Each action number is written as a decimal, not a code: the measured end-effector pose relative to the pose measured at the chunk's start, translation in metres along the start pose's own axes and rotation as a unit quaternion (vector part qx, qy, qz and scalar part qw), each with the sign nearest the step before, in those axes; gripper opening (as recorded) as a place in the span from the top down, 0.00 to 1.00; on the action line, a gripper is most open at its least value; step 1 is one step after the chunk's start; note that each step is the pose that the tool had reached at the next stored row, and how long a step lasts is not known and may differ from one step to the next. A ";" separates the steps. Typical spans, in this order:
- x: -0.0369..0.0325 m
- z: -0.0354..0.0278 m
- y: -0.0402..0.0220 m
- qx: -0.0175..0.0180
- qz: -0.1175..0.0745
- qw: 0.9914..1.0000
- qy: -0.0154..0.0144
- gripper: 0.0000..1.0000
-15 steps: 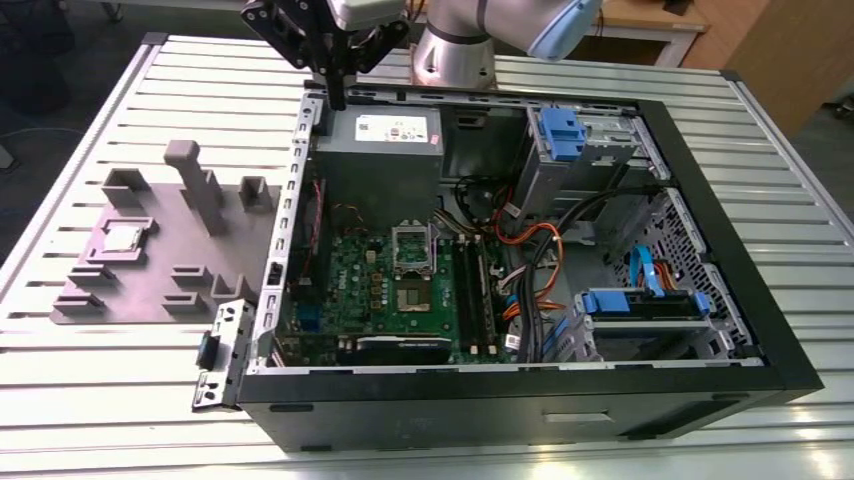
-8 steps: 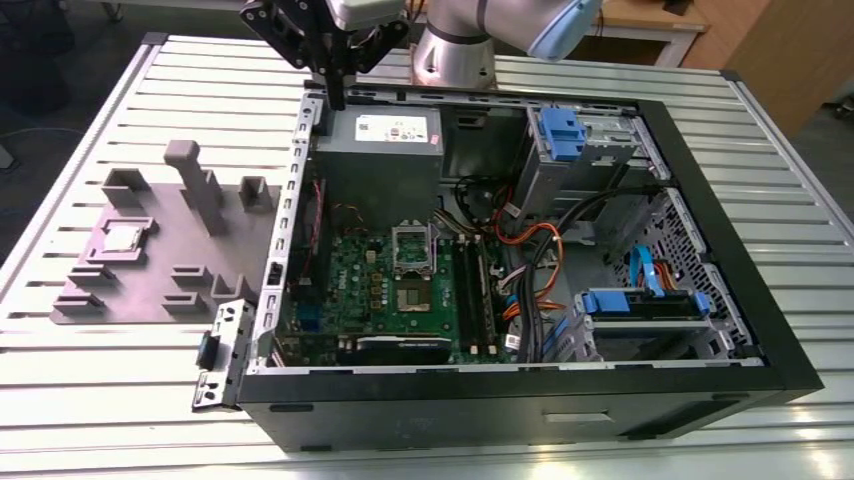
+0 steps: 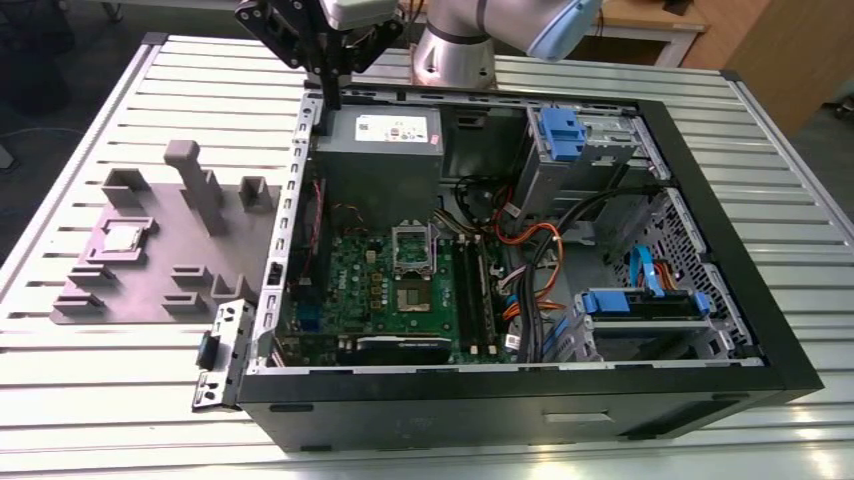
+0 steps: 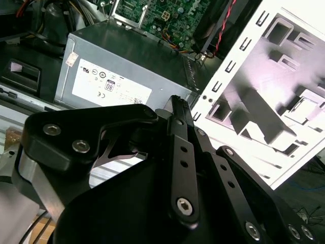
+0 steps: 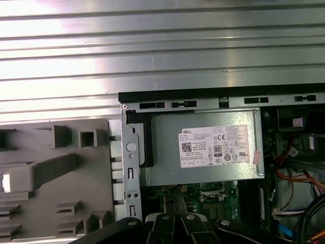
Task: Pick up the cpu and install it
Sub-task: 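Reach for the cpu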
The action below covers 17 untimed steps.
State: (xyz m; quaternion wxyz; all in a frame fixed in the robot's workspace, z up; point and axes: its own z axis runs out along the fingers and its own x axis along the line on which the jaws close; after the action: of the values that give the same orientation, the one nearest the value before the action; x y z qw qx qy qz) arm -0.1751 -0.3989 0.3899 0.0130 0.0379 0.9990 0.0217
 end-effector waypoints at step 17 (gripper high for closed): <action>0.0093 0.0003 -0.0007 0.000 0.000 1.000 0.000 0.89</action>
State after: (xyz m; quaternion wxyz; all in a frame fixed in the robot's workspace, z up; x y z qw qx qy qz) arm -0.1844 -0.3989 0.3894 0.0130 0.0379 0.9990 0.0217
